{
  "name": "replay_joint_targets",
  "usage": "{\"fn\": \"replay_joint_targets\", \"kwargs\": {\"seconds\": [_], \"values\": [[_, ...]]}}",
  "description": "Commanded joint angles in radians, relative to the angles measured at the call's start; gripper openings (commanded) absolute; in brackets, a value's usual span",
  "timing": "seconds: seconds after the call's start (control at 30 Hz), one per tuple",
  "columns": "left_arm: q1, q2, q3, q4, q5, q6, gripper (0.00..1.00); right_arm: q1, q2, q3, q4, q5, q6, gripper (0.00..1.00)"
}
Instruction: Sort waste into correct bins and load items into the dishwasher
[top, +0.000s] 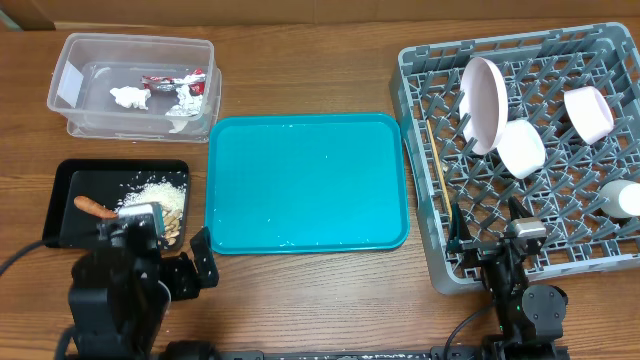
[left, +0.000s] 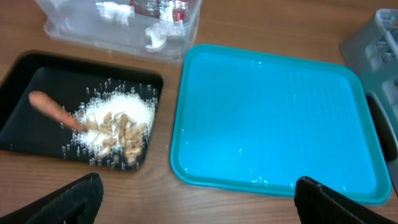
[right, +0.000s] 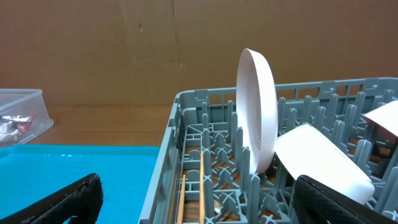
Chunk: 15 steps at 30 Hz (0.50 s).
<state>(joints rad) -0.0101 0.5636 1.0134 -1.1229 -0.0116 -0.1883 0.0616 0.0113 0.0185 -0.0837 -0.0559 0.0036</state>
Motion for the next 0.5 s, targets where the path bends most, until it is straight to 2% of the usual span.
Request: {"fn": "replay_joint_targets", "kwargs": {"seconds": [0.0,0.2,0.23,0.37,0.47], "values": [[-0.003,-0.116,-0.150,0.093,-0.032,-0.014,1.00,0.006,-0.008,-0.010,0.004,-0.005,-0.005,1.00],[-0.004,-0.304,-0.441,0.338,-0.016,-0.018,1.00,0.006,-0.008,-0.010,0.004,-0.005,-0.004,1.00],[-0.004,-0.365,-0.540,0.435,-0.008,-0.018,1.00,0.006,-0.008,-0.010,0.004,-0.005,-0.005,1.00],[-0.004,-0.472,-0.717,0.637,0.006,-0.018,1.00,0.006,-0.008,-0.010,0.004,-0.005,-0.005,1.00],[-0.004,-0.554,-0.873,0.880,0.004,-0.018,1.00,0.006,-0.008,-0.010,0.004,-0.005,-0.005,1.00]]}}
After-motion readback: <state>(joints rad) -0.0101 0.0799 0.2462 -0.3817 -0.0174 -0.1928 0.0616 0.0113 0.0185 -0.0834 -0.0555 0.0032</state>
